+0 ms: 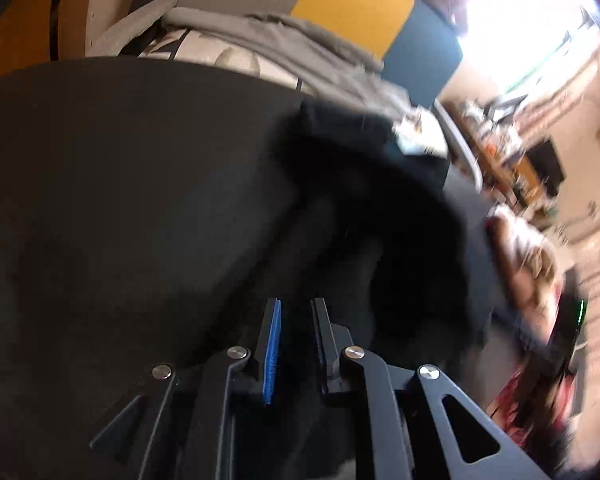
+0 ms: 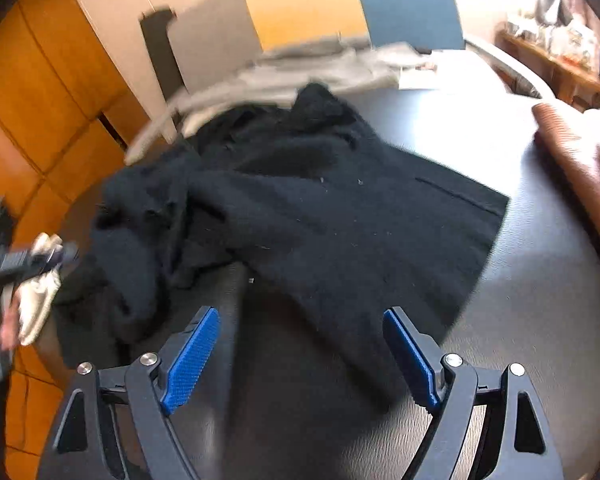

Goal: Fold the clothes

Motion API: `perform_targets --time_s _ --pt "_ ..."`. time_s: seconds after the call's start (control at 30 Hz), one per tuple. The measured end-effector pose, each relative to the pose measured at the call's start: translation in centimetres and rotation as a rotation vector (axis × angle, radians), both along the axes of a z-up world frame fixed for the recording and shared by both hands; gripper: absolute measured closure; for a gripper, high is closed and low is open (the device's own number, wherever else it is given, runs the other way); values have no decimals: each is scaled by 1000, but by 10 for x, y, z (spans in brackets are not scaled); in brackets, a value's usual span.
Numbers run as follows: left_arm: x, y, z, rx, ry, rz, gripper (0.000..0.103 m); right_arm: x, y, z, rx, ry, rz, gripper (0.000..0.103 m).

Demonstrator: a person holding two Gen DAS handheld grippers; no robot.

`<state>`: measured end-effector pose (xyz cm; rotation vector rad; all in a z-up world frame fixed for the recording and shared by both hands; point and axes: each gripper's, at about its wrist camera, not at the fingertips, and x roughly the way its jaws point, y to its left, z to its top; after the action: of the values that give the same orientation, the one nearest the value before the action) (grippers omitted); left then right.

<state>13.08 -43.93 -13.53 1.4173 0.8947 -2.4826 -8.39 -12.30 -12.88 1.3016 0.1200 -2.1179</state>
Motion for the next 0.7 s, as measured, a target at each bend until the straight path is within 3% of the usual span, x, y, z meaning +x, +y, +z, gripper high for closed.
perform_targets --time_s 0.07,0.13,0.33,0.4,0.47,0.57,0.63,0.7 --pt "12 13 -13 -3 -29 -30 89 -20 -8 -11 67 -25 -10 21" --pt "22 23 -24 1 -44 -36 89 -44 -12 -25 138 -59 -36 29" --pt "34 46 -37 160 -11 -39 89 -119 -11 -37 228 -27 -166 32" --pt "35 71 -37 160 -5 -81 89 -132 -9 -34 237 -27 -208 41" --pt "40 92 -33 131 5 -98 89 -123 -9 -17 187 -4 -193 46" --pt "49 111 -16 52 50 -89 89 -89 -14 18 60 40 -104 46" --pt "53 116 -6 26 87 -82 88 -61 -23 38 -55 25 1 44" --pt "56 115 1 -8 109 -68 84 -34 -36 51 -139 6 106 31"
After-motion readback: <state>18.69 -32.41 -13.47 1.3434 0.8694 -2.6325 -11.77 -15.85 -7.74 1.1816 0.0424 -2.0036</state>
